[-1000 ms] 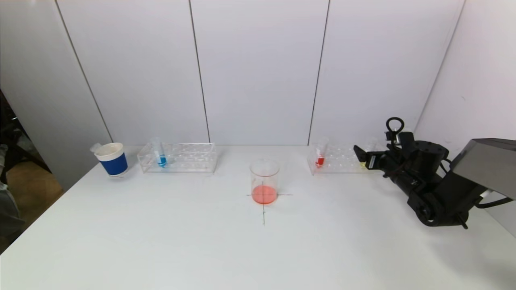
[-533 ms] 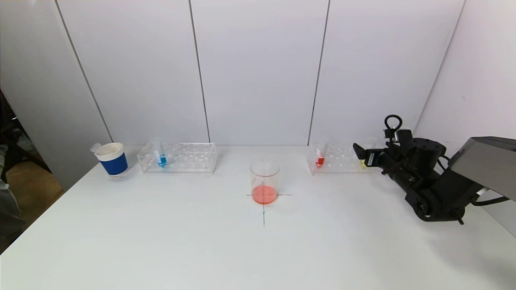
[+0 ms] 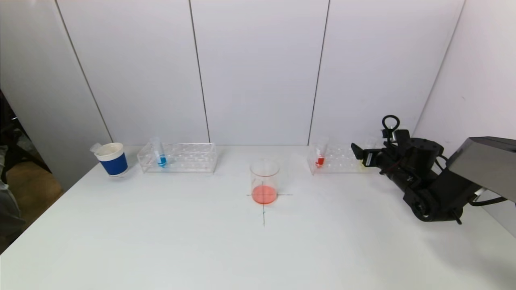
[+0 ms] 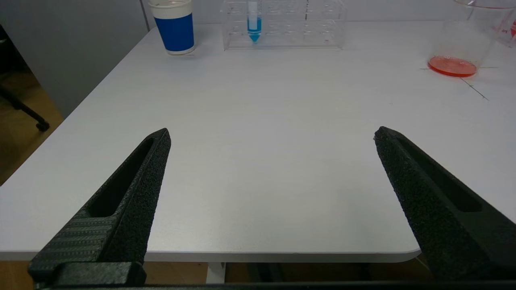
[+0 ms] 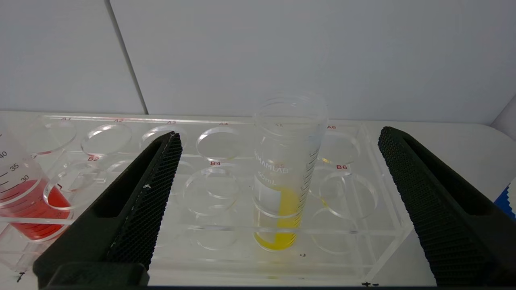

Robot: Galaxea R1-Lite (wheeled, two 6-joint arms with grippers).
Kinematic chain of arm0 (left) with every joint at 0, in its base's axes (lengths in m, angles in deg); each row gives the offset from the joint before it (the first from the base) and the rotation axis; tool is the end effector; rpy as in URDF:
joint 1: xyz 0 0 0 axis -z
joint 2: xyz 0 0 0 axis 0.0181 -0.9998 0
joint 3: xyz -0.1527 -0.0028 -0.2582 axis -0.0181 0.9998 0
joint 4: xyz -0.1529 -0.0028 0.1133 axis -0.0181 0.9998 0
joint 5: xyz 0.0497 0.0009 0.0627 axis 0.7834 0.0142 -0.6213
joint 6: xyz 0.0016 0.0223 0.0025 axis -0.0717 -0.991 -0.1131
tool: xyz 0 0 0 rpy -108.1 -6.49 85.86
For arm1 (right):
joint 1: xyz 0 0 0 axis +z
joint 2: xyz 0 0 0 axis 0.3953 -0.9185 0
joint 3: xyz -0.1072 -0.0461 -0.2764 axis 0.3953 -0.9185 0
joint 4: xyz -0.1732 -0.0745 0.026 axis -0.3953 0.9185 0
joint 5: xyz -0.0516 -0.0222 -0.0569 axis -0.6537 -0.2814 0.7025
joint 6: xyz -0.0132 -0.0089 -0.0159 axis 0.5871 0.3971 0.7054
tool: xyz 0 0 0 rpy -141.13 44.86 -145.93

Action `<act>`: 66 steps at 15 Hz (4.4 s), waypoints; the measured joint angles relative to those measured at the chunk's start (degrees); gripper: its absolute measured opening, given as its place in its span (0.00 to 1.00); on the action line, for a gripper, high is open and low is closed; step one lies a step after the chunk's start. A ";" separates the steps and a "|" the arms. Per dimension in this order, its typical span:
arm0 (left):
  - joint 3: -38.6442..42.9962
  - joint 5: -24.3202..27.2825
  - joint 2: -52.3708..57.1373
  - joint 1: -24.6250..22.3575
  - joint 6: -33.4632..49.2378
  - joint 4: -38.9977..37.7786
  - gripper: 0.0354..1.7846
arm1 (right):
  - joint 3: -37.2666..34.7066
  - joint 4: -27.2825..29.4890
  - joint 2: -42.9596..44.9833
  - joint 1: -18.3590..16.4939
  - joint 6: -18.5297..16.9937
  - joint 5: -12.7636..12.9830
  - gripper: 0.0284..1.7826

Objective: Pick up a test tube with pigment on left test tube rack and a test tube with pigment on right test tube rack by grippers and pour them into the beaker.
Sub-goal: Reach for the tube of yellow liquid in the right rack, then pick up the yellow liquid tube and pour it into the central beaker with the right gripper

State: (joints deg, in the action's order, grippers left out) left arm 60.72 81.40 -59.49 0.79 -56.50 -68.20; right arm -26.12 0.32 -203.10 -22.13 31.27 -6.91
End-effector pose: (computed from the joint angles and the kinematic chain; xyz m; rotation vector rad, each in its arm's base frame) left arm -0.0226 0.0000 0.0749 -0.0053 0.0073 0.0097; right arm 0.4213 0.0083 0.0413 -0.0021 0.0728 0.0078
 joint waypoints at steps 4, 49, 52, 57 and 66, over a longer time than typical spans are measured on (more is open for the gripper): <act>0.00 0.00 0.00 0.00 0.00 0.00 0.99 | 0.07 0.00 -0.02 0.07 0.17 -0.02 0.99; 0.00 -0.02 0.00 0.00 0.00 0.02 0.99 | 2.86 9.34 5.92 -0.76 1.00 0.09 0.25; 0.00 -0.02 0.00 0.02 0.00 0.00 0.99 | 3.50 12.09 8.55 -0.89 1.85 0.15 0.25; 0.00 0.00 0.00 0.15 0.02 0.02 0.99 | 5.78 18.36 13.03 -1.00 2.29 0.04 0.25; 0.00 -0.02 0.00 0.17 0.02 0.00 0.99 | 20.20 44.15 22.86 -0.26 2.01 -0.98 0.25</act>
State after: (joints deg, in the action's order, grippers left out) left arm 60.72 81.37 -59.49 0.97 -56.48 -68.20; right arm -5.92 44.47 -180.24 -22.39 33.28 -7.89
